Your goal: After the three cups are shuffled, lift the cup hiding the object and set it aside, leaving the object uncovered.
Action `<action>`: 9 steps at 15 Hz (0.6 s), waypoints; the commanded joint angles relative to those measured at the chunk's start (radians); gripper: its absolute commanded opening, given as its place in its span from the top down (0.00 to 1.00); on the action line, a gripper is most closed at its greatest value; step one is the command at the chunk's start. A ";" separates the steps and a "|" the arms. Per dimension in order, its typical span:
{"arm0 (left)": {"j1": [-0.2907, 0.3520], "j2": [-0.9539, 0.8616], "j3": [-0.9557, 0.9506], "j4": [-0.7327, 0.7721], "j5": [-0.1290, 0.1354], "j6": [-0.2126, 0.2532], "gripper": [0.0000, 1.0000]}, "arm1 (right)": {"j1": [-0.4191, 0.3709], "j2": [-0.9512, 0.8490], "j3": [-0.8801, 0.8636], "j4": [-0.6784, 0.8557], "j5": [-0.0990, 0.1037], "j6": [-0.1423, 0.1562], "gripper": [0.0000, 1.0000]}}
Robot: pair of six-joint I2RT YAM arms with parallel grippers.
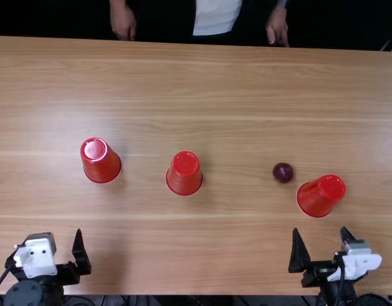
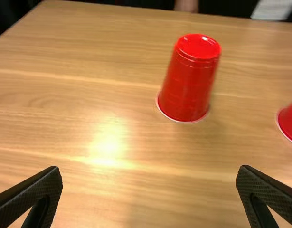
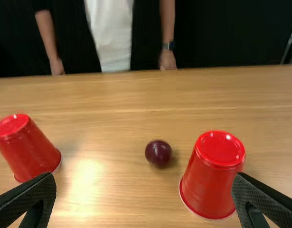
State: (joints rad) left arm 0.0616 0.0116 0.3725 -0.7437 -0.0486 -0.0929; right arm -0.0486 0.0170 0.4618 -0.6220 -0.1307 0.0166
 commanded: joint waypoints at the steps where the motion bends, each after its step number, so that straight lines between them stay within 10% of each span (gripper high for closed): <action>1: 0.009 -0.012 -0.030 0.068 -0.003 0.006 0.00 | -0.013 -0.017 -0.061 0.039 0.007 0.000 0.00; 9: -0.002 -0.012 -0.316 0.666 0.019 0.006 0.00 | -0.023 -0.017 -0.278 0.606 0.005 0.013 0.00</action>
State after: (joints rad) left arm 0.0605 0.0116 0.0765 -0.0803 -0.0410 -0.0914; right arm -0.0616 0.0063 0.2100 0.0002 -0.1303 0.0235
